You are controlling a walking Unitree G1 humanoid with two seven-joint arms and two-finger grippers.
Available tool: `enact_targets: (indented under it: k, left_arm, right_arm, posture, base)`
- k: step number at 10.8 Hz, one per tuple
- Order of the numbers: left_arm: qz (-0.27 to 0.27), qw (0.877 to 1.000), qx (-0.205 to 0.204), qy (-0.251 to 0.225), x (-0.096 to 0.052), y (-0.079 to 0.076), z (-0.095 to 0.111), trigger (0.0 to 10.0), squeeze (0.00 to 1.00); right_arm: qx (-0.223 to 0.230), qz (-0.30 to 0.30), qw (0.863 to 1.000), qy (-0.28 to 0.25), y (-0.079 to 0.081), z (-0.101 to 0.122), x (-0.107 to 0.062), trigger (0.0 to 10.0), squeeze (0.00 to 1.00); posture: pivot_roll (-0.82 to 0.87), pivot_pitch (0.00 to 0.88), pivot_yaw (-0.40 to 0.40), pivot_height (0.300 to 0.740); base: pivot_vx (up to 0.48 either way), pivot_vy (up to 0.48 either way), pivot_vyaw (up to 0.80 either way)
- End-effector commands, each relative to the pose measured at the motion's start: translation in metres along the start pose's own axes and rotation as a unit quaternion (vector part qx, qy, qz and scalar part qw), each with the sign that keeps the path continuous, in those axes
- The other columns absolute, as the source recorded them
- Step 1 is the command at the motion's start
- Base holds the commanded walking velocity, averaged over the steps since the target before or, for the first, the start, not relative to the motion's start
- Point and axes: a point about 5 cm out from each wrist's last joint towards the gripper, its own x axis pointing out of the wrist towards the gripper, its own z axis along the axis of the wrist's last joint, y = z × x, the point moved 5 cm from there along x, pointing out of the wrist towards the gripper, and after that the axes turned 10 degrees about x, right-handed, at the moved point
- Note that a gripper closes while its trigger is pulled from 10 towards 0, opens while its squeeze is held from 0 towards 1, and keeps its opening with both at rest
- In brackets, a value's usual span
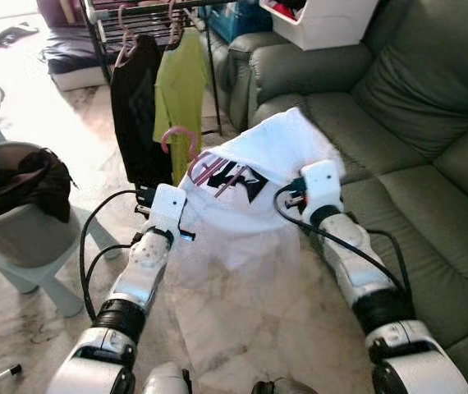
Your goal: Hang hanger
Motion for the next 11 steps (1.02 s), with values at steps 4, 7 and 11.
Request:
enact_targets:
  k: [4, 7, 11]
  left_arm:
    - [0.058, 0.996, -0.024, -0.063, 0.005, 0.032, 0.046, 0.0, 0.00]
    - [0.020, 0.995, 0.015, -0.098, -0.002, 0.008, 0.060, 0.0, 0.00]
    - [0.000, 0.992, 0.086, -0.096, -0.008, -0.007, 0.050, 3.1, 0.00]
  right_arm:
    - [-0.016, -0.023, 1.000, 0.009, -0.014, -0.012, -0.002, 0.0, 0.00]
    - [-0.082, -0.119, 0.989, -0.027, -0.045, 0.013, 0.008, 0.0, 0.00]
    - [-0.061, -0.043, 0.993, -0.090, -0.010, 0.056, 0.028, 0.0, 0.00]
  posture:
    - [-0.03, 0.005, -0.017, 0.740]
    - [-0.02, 0.005, -0.016, 0.740]
    - [-0.02, 0.004, -0.018, 0.740]
  base:
    - [0.000, 0.000, 0.00]
    - [0.000, 0.000, 0.00]
    - [0.000, 0.000, 0.00]
